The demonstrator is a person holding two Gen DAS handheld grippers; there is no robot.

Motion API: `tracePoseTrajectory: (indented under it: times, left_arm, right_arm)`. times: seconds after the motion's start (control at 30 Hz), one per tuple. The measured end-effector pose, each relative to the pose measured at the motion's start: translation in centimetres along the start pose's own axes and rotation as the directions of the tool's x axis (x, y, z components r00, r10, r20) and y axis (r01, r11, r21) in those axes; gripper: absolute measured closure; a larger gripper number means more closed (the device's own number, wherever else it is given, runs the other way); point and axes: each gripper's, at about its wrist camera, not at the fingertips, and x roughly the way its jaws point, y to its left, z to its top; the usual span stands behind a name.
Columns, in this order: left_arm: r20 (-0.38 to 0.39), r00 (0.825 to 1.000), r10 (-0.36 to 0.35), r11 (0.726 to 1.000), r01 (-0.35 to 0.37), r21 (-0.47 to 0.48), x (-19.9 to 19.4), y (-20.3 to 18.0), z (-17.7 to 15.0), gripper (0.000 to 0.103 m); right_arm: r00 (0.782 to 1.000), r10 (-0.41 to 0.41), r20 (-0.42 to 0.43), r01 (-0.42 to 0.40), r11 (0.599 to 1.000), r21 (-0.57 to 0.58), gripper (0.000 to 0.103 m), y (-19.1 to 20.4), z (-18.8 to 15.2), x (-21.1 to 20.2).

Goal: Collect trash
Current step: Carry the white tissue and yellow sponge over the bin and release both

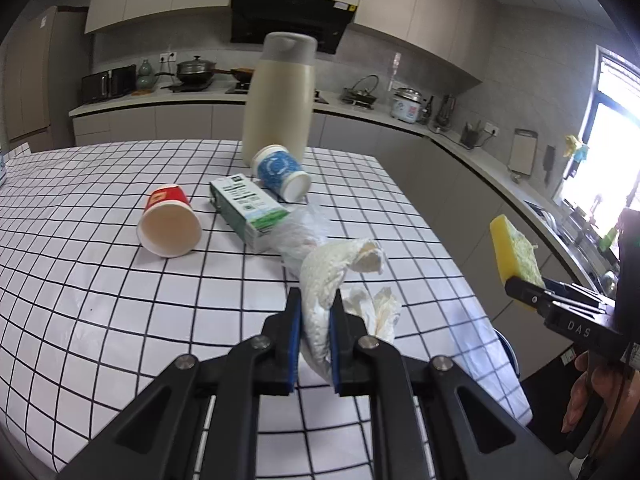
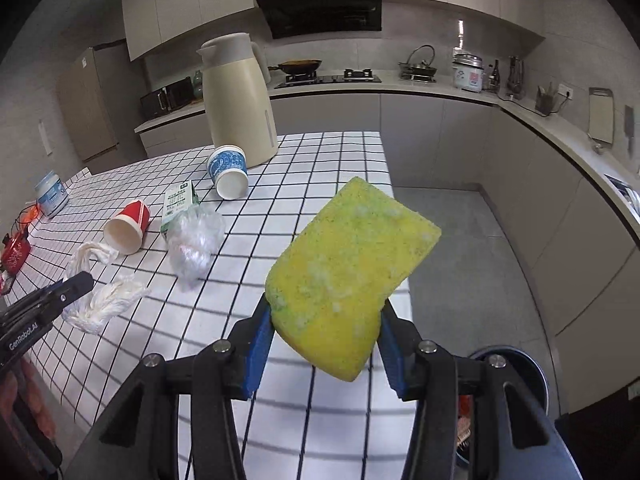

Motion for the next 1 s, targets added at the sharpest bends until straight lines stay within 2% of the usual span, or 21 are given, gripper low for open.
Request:
tracePoseTrajectory:
  times: [0.33,0.53,0.8,1.0]
  left_arm:
    - [0.005,0.998,-0.060,0.997,0.060,0.042,-1.5,-4.1,-1.5,0.090]
    - [-0.006,0.997,-0.083,0.994,0.084,0.067,-1.1,-7.9,-2.3,0.090]
    - [-0.017,0.994,-0.112,0.988,0.113,0.105,0.7,-16.0,-3.1,0.090]
    - [-0.054,0.992,-0.118,0.983,0.124,0.133,3.2,-23.4,-4.2,0.090]
  right_arm:
    - [0.999,-0.046,0.023,0.045,0.999,0.016,0.052,-1.9,-3.1,-5.5]
    - [0.998,-0.053,0.032,0.052,0.998,0.038,0.052,-4.5,-4.6,-7.5]
    - [0.997,-0.053,0.051,0.050,0.997,0.064,0.052,-11.8,-6.8,-10.0]
    - [0.999,-0.035,0.027,0.033,0.997,0.066,0.052,-19.4,-8.3,-10.6]
